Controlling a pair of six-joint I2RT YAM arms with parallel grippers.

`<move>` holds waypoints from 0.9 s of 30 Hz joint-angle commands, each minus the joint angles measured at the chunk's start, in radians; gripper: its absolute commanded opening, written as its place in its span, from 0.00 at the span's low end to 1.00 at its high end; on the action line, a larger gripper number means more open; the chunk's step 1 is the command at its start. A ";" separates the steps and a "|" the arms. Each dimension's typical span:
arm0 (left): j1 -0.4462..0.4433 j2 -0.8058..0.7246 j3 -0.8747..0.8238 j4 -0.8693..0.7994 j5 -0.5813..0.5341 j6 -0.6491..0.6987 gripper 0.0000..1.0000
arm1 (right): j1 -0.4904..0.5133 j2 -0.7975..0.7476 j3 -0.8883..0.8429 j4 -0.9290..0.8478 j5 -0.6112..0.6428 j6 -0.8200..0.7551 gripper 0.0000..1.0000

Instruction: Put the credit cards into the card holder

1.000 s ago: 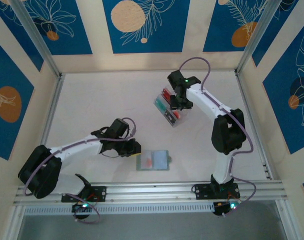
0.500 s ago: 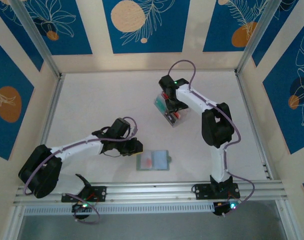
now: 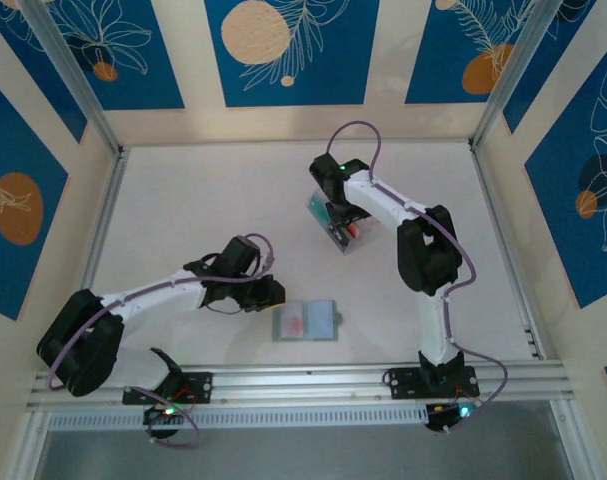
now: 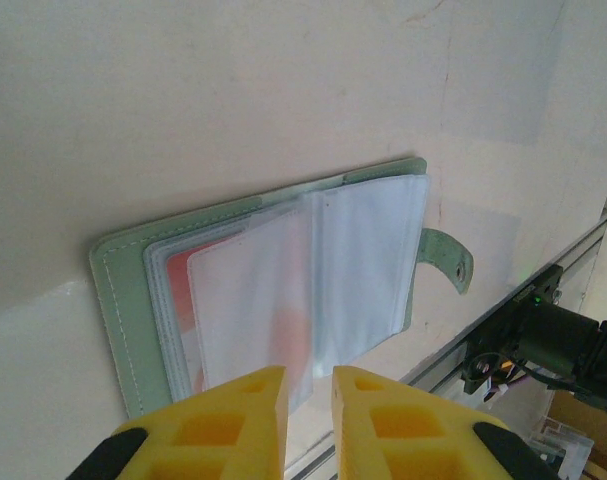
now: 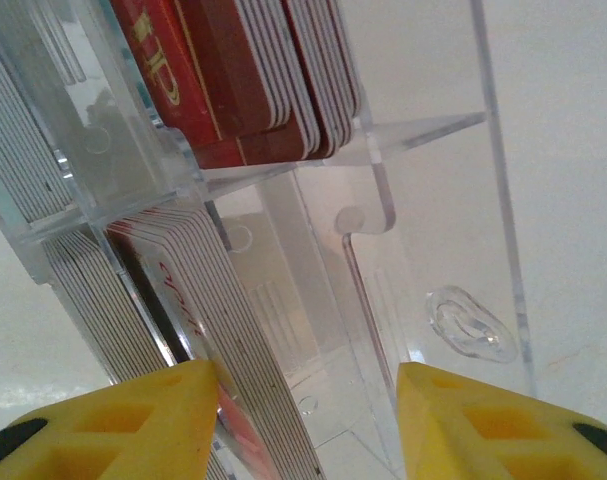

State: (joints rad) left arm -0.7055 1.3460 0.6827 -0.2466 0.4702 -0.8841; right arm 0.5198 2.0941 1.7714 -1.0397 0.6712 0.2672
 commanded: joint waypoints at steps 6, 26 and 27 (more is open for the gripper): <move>-0.011 -0.004 -0.005 -0.004 -0.011 0.001 0.19 | 0.002 0.042 0.005 -0.016 0.078 -0.014 0.43; -0.011 -0.002 -0.012 0.002 -0.011 -0.001 0.19 | -0.004 -0.006 0.045 -0.044 0.139 -0.039 0.32; -0.010 -0.001 -0.014 0.004 -0.010 -0.001 0.19 | -0.004 -0.005 0.046 -0.045 0.142 -0.041 0.33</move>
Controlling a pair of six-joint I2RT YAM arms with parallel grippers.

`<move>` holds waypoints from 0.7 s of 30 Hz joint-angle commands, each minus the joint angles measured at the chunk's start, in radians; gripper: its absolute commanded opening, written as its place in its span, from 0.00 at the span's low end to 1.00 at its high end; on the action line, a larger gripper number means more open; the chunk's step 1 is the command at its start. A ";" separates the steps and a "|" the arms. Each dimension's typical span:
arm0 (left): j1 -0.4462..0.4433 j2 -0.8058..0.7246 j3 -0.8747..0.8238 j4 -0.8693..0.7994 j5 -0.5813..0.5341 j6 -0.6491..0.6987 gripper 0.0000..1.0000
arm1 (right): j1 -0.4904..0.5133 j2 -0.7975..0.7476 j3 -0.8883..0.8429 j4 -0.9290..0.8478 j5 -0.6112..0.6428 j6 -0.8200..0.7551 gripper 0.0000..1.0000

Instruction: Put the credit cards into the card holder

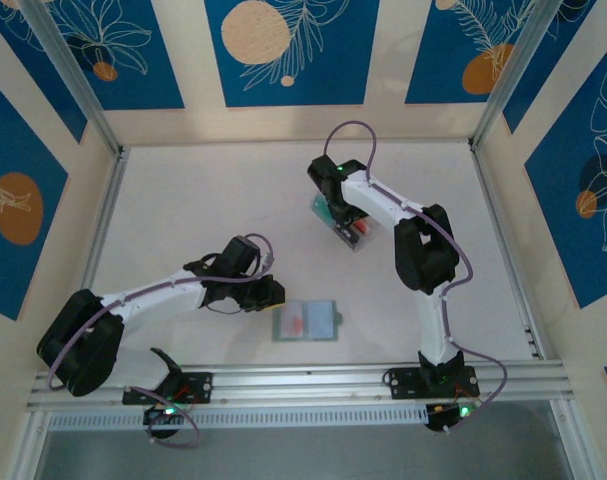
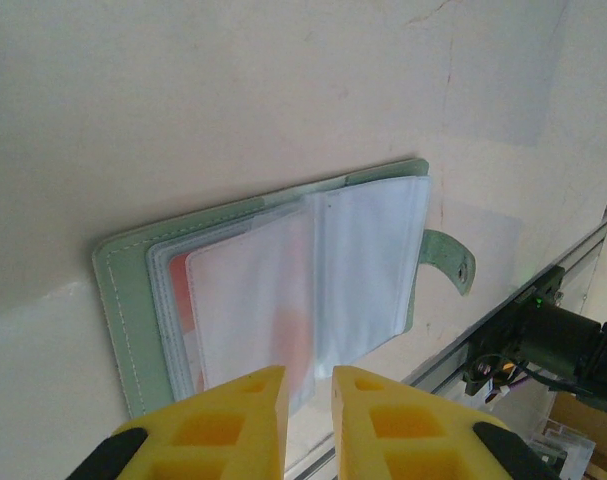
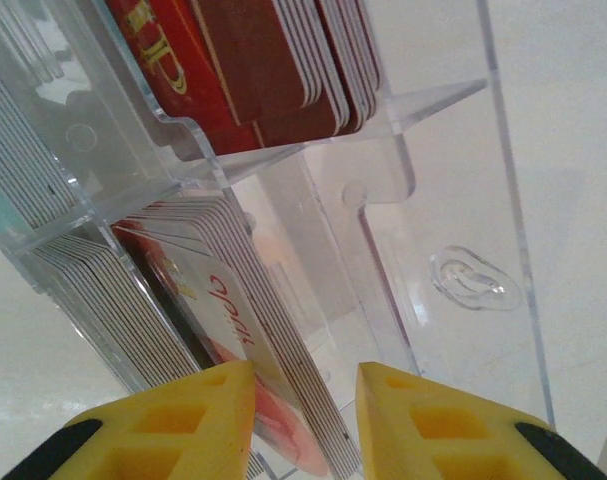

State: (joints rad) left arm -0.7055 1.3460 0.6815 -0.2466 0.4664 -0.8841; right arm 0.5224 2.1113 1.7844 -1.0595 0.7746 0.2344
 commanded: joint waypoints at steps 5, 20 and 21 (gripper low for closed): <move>-0.009 0.001 -0.013 0.005 -0.006 0.000 0.18 | -0.012 -0.021 0.045 -0.028 0.040 -0.014 0.32; -0.008 0.005 -0.011 0.001 -0.006 0.001 0.19 | -0.021 -0.020 0.063 -0.027 -0.009 -0.039 0.16; -0.008 0.005 -0.010 0.000 -0.006 0.000 0.18 | -0.021 -0.020 0.065 -0.028 -0.010 -0.040 0.16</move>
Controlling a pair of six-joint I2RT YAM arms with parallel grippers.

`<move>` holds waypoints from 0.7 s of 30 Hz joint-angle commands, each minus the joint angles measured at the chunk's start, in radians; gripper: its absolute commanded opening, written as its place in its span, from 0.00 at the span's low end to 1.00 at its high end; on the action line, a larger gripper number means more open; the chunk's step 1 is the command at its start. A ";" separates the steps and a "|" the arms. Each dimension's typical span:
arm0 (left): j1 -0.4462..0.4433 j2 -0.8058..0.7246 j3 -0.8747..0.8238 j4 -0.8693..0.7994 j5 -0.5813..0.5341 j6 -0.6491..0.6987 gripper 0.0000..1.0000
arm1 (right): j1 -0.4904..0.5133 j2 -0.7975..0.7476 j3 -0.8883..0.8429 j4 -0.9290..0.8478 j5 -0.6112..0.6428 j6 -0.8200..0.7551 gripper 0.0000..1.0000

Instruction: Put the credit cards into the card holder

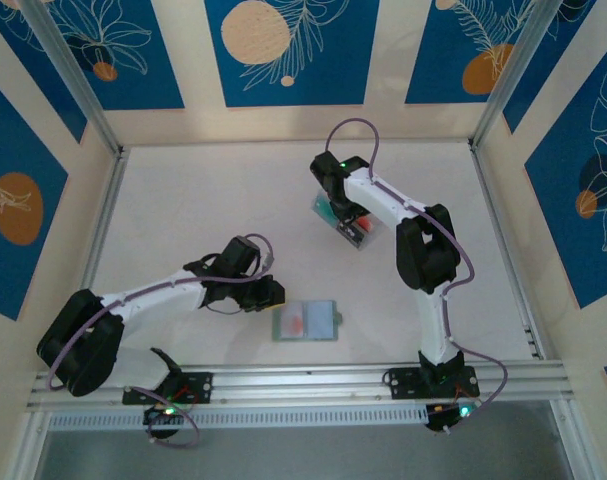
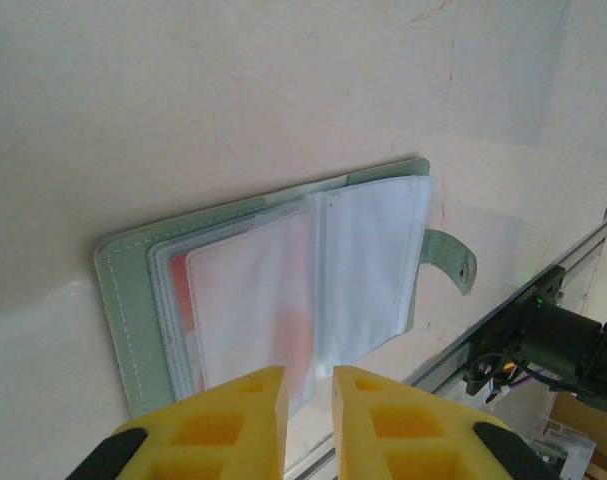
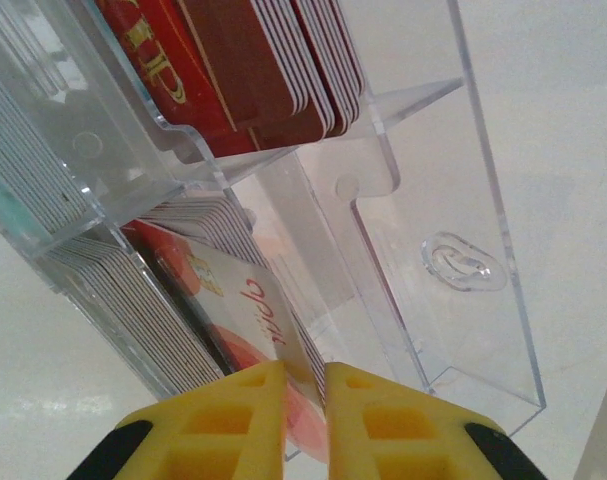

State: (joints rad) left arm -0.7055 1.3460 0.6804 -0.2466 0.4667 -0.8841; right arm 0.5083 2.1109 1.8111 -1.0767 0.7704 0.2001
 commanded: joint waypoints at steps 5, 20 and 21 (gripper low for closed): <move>-0.009 0.005 -0.008 -0.002 -0.007 0.001 0.19 | 0.002 -0.023 0.049 -0.020 -0.019 -0.014 0.10; -0.006 -0.011 -0.005 -0.026 -0.012 0.009 0.19 | 0.022 -0.018 0.108 -0.086 -0.143 -0.034 0.00; -0.006 -0.013 -0.004 -0.029 -0.011 0.010 0.19 | 0.022 -0.017 0.110 -0.091 -0.153 -0.037 0.00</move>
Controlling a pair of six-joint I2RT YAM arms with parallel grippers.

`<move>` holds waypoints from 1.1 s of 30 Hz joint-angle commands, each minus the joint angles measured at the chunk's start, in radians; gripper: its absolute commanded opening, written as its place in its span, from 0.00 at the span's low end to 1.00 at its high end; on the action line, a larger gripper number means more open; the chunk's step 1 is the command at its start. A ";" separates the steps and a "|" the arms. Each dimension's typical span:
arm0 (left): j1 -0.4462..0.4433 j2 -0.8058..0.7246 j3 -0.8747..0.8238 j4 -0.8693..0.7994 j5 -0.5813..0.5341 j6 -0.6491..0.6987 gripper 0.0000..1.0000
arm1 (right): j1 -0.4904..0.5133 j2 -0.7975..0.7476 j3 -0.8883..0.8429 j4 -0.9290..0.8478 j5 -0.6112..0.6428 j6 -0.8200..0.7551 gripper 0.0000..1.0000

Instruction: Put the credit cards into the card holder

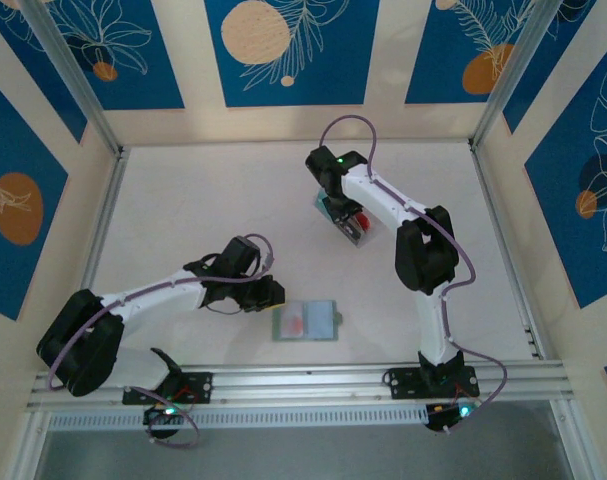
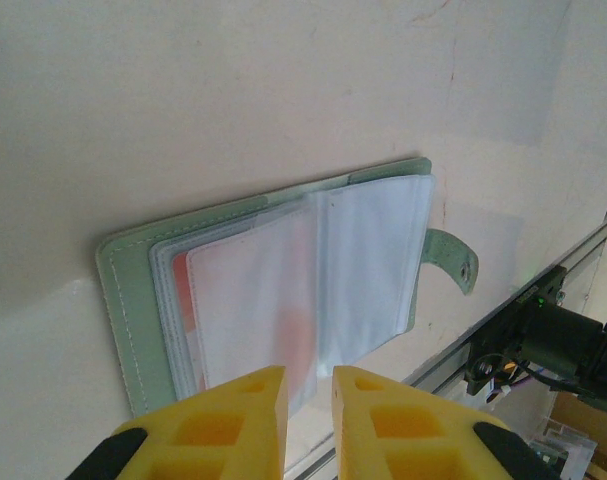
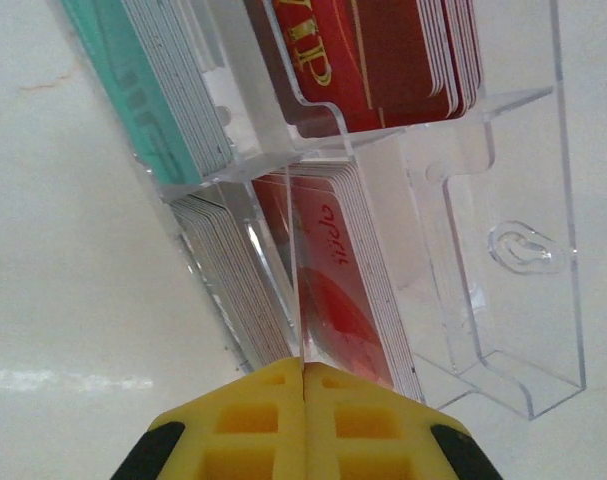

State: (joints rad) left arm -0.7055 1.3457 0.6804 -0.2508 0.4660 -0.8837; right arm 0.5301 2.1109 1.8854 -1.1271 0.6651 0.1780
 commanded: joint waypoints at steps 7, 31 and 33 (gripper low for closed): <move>-0.006 -0.018 0.009 -0.048 -0.015 0.020 0.19 | -0.002 -0.003 0.066 -0.074 -0.022 -0.018 0.00; -0.030 0.016 0.117 -0.160 -0.023 0.112 0.21 | 0.110 -0.402 -0.244 0.046 -0.265 0.133 0.00; -0.044 0.034 0.131 -0.157 -0.018 0.118 0.21 | 0.116 -0.488 -0.362 0.110 -0.345 0.173 0.00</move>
State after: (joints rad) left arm -0.7269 1.3556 0.7731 -0.3805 0.4404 -0.7994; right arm 0.6437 1.7046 1.6287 -1.0981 0.4793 0.2714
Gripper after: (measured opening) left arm 0.206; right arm 0.052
